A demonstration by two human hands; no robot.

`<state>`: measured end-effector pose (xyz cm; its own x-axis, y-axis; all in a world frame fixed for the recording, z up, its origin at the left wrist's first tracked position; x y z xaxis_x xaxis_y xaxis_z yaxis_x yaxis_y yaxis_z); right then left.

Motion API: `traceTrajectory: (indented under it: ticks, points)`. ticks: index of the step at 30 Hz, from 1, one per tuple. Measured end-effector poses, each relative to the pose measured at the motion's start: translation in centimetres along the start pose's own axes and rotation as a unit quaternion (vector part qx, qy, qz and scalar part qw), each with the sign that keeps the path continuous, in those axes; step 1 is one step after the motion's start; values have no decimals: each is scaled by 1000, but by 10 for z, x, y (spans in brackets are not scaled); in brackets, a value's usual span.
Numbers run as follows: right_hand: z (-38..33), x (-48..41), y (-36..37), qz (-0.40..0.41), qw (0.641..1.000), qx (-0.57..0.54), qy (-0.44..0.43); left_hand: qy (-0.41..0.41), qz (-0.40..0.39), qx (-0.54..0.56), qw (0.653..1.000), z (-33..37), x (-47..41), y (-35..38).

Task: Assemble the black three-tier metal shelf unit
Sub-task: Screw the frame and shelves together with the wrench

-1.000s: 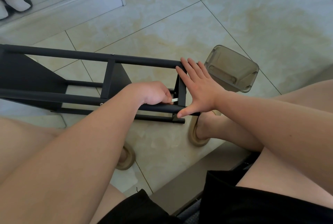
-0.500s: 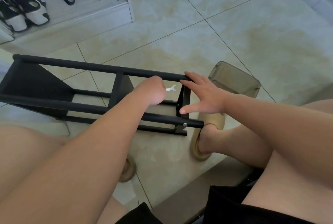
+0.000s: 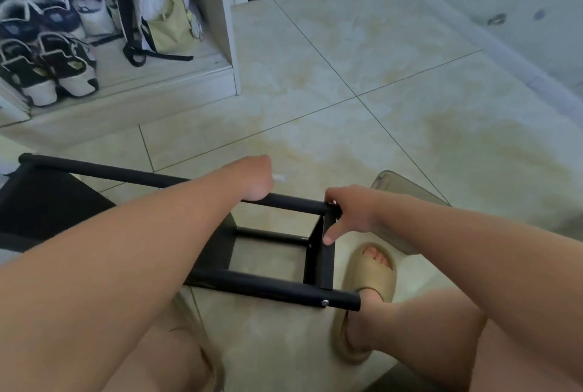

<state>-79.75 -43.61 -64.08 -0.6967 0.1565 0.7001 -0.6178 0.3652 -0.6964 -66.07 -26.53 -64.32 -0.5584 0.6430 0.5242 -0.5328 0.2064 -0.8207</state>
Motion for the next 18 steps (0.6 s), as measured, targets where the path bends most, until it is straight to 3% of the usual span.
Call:
traceTrajectory:
  ticks: [2,4,11,18]
  points:
    - [0,-8,-5,-4,1000,-10,2,-13,-41,-38,998,-2,-7,6]
    - [-1,-15,-13,-1,1000,-21,-4,-27,-34,-37,998,-10,-15,8]
    - [-8,-45,-70,76,997,-4,-22,-52,109,66,990,-40,-40,-25]
    - [-22,-74,-91,172,981,17,-91,-62,255,49,964,-59,-33,-37]
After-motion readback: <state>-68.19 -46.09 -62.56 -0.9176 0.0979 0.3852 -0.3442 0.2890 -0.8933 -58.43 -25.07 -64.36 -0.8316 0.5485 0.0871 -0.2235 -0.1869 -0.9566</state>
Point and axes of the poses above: each hand's wrist, its own x-axis away from the middle knuckle, its own y-axis out of the palm, z = x × y, the point moved 1 cm from there along -x, towards the middle knuckle, and after that the axes turned 6 degrees about y, right-handed, at the moved point
